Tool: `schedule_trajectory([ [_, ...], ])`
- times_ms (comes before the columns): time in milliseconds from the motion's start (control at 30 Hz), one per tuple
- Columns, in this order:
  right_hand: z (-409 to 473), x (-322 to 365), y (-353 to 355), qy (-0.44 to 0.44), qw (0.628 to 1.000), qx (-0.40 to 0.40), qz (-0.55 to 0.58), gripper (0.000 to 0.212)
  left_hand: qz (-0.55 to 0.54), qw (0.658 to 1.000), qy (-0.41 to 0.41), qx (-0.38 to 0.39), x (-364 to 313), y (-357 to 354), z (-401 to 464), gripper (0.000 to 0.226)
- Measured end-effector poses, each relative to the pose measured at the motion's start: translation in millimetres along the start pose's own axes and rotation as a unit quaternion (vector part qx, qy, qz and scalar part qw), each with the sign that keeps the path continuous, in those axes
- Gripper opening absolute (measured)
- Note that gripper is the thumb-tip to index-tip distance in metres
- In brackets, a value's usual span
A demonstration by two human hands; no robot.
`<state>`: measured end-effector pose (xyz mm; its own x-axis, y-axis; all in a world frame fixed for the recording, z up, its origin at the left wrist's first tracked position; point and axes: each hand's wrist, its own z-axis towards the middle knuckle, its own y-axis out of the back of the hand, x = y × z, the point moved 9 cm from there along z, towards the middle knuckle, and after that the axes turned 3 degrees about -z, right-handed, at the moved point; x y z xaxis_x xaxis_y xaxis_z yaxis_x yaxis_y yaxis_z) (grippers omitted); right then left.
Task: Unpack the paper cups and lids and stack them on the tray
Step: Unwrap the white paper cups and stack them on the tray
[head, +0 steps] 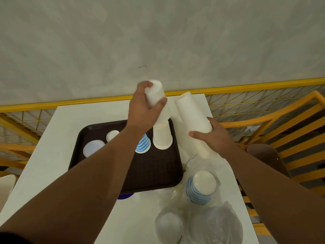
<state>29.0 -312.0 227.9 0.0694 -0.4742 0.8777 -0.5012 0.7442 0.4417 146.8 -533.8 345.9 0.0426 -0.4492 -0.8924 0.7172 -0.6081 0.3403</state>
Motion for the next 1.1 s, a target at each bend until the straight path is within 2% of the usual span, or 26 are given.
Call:
schedule_trajectory([
  [167, 1.5, -6.1, -4.4, -0.005, 1.000, 0.006, -0.007, 0.081, 0.068, 0.995, 0.032, 0.063, 45.9, -26.9, -19.6, 0.049],
  [300, 0.5, -9.0, -8.3, -0.009, 0.999, 0.026, 0.029, 0.077, 0.133, 0.981, 0.065, 0.128, 76.6, -44.7, -30.9, 0.054],
  [400, 0.0, -12.6, -10.3, -0.019, 0.998, 0.036, 0.047, 0.079, 0.191, 0.963, 0.063, 0.179, 89.6, -50.8, -37.4, 0.056],
  [467, -0.8, -11.7, -10.1, -0.027, 0.996, 0.046, 0.072, 0.084, 0.207, 0.961, 0.049, 0.176, 87.4, -47.8, -36.5, 0.050],
  [533, -1.2, -7.7, -10.8, -0.031, 0.992, 0.066, 0.106, 0.085, 0.179, 0.978, 0.013, 0.111, 66.3, -36.5, -31.5, 0.040],
  [600, -0.5, 0.5, -13.1, -0.027, 0.987, 0.090, 0.128, 0.084, 0.110, 0.993, -0.035, 0.023, 30.8, -23.3, -26.5, 0.035],
  [633, -0.3, 6.3, -14.5, -0.022, 0.985, 0.101, 0.135, 0.083, 0.067, 0.997, -0.044, 0.005, 15.3, -21.8, -23.8, 0.035],
  [700, -0.5, 19.0, -19.0, -0.014, 0.980, 0.129, 0.148, 0.082, -0.031, 0.998, 0.005, 0.054, -3.7, -34.6, -16.7, 0.050],
  [767, -1.9, 32.2, -24.6, -0.001, 0.975, 0.165, 0.147, 0.079, -0.112, 0.982, 0.074, 0.137, -11.0, -54.8, -13.9, 0.080],
  [800, -2.8, 37.8, -26.6, 0.005, 0.974, 0.178, 0.142, 0.076, -0.133, 0.974, 0.095, 0.155, -11.3, -60.3, -14.2, 0.092],
  [867, -4.6, 46.8, -30.0, 0.016, 0.974, 0.188, 0.124, 0.077, -0.170, 0.967, 0.124, 0.144, -3.6, -62.5, -15.1, 0.105],
  [967, -3.2, 55.3, -32.8, 0.031, 0.983, 0.159, 0.085, 0.087, -0.203, 0.956, 0.183, 0.101, 12.3, -64.8, -18.6, 0.102],
  [1100, -0.6, 60.7, -26.9, 0.046, 0.995, 0.085, 0.012, 0.069, -0.221, 0.950, 0.207, 0.071, 17.5, -70.4, -24.6, 0.082],
])
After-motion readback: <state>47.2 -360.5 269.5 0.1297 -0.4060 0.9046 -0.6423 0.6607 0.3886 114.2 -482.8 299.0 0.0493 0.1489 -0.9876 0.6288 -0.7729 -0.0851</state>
